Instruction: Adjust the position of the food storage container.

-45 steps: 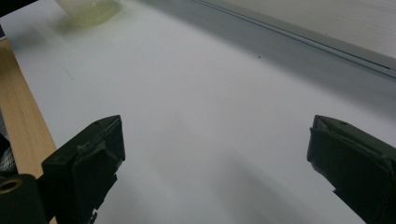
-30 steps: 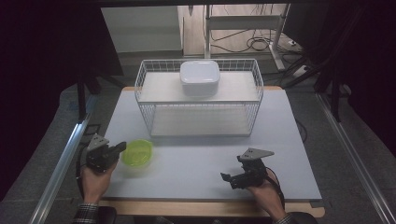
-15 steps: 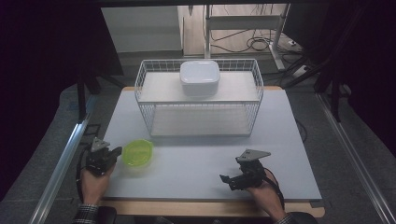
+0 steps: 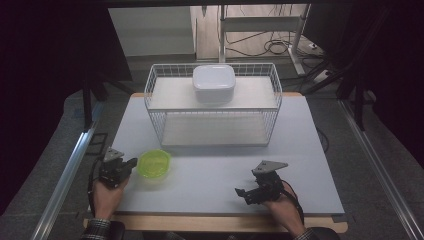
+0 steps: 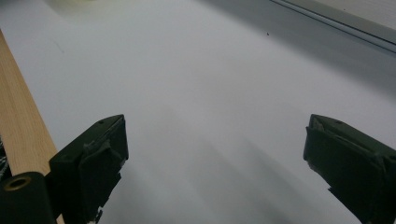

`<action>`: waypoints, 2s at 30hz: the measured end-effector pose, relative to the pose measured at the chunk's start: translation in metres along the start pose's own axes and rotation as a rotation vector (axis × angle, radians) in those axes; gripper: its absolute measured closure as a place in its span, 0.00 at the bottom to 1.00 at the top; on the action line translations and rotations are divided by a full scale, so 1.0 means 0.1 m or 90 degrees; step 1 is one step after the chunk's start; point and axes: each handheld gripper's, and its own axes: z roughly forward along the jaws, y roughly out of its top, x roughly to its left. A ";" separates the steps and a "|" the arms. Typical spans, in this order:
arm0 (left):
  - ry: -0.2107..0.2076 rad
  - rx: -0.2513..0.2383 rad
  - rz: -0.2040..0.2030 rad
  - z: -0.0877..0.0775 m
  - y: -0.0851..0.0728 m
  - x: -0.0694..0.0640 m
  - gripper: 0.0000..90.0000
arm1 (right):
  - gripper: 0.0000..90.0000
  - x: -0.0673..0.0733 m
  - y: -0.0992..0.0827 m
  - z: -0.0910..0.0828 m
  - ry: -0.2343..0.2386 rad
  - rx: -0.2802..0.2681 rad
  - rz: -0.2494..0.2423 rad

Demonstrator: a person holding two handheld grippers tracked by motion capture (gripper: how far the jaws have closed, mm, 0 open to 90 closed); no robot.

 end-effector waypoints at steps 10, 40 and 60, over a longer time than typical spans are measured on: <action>-0.050 0.011 0.026 0.09 0.04 -0.25 1.00 | 0.08 0.00 0.00 0.00 0.000 0.003 0.001; -0.182 0.079 0.066 0.40 0.03 -0.55 1.00 | 0.08 -0.01 -0.01 0.02 -0.003 0.008 -0.002; -0.227 0.075 0.155 0.59 0.11 -1.09 0.99 | 0.08 -0.03 -0.01 0.03 -0.001 0.009 0.009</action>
